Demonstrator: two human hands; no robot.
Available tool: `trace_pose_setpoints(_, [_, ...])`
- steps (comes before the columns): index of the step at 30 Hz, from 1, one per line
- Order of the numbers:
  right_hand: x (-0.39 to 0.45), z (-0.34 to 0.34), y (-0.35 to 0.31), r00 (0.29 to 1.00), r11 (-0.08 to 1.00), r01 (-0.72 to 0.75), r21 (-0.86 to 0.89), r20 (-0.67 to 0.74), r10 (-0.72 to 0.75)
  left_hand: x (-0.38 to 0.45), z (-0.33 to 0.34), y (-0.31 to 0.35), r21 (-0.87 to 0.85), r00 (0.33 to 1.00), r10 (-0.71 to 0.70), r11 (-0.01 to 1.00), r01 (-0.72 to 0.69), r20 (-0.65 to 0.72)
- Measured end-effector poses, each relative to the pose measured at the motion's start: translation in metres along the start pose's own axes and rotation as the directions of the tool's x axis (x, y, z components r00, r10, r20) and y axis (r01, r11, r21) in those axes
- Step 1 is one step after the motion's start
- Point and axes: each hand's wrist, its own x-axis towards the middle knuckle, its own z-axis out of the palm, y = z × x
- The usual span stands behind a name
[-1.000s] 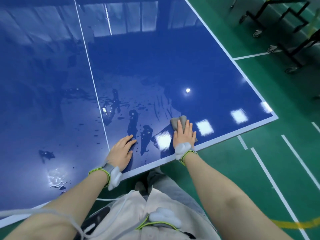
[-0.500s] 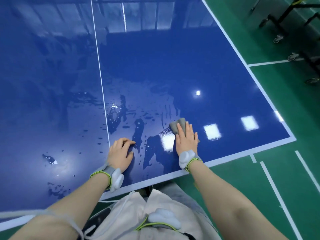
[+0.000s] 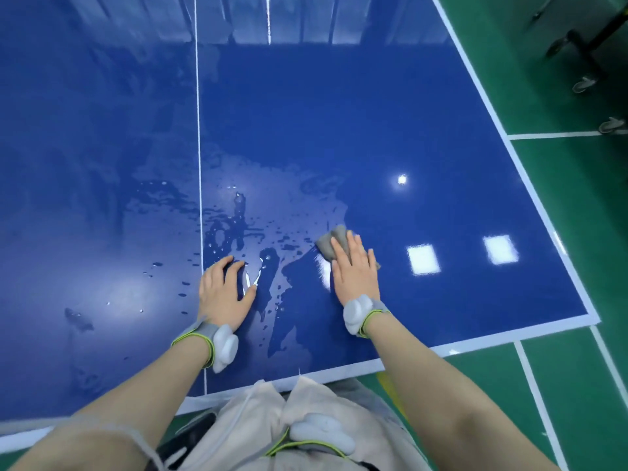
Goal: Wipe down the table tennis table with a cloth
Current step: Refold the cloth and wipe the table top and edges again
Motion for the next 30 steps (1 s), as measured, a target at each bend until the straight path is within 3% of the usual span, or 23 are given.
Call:
trace_pose_setpoints(3, [0.020,-0.002,-0.009,0.970,0.968,-0.236,0.086,-0.043,0.240,0.003,0.001,0.004,-0.022,0.999,-0.038,0.999,0.038,-0.017])
trace_pose_setpoints(5, [0.022,-0.002,-0.028,0.963,0.960,-0.260,0.103,-0.044,0.265,0.001,0.002,0.007,-0.034,0.998,-0.052,0.998,0.050,-0.041])
trace_pose_setpoints(10, [0.023,0.006,-0.051,0.991,0.991,0.134,0.027,0.005,-0.135,0.011,0.006,0.013,-0.054,0.992,-0.065,0.997,0.059,-0.110])
trace_pose_setpoints(14, [0.045,0.000,-0.023,0.964,0.963,0.267,-0.018,0.021,-0.267,0.025,0.003,0.016,-0.069,0.990,-0.075,0.995,0.067,-0.121])
trace_pose_setpoints(17, [0.068,-0.007,-0.016,0.998,0.997,0.036,0.063,-0.059,-0.032,0.035,0.000,0.018,-0.077,0.989,-0.094,0.993,0.086,-0.118])
trace_pose_setpoints(22, [0.090,-0.012,-0.046,0.949,0.942,-0.283,0.180,-0.090,0.302,0.048,0.000,0.019,-0.086,0.983,-0.130,0.989,0.120,-0.130])
trace_pose_setpoints(24, [0.087,-0.006,-0.063,0.975,0.962,-0.199,0.185,-0.058,0.213,0.052,0.000,0.020,-0.083,0.980,-0.127,0.990,0.115,-0.151])
trace_pose_setpoints(26, [0.082,-0.005,-0.066,0.994,0.991,0.090,0.095,-0.065,-0.084,0.058,-0.002,0.021,-0.076,0.981,-0.124,0.991,0.114,-0.151])
trace_pose_setpoints(28, [0.091,-0.009,-0.047,0.950,0.951,0.309,-0.018,-0.039,-0.309,0.065,-0.004,0.024,-0.079,0.985,-0.129,0.990,0.121,-0.117])
trace_pose_setpoints(30, [0.110,-0.018,-0.025,0.929,0.926,0.361,-0.105,-0.047,-0.368,0.070,-0.005,0.022,-0.051,0.990,-0.125,0.991,0.122,-0.063])
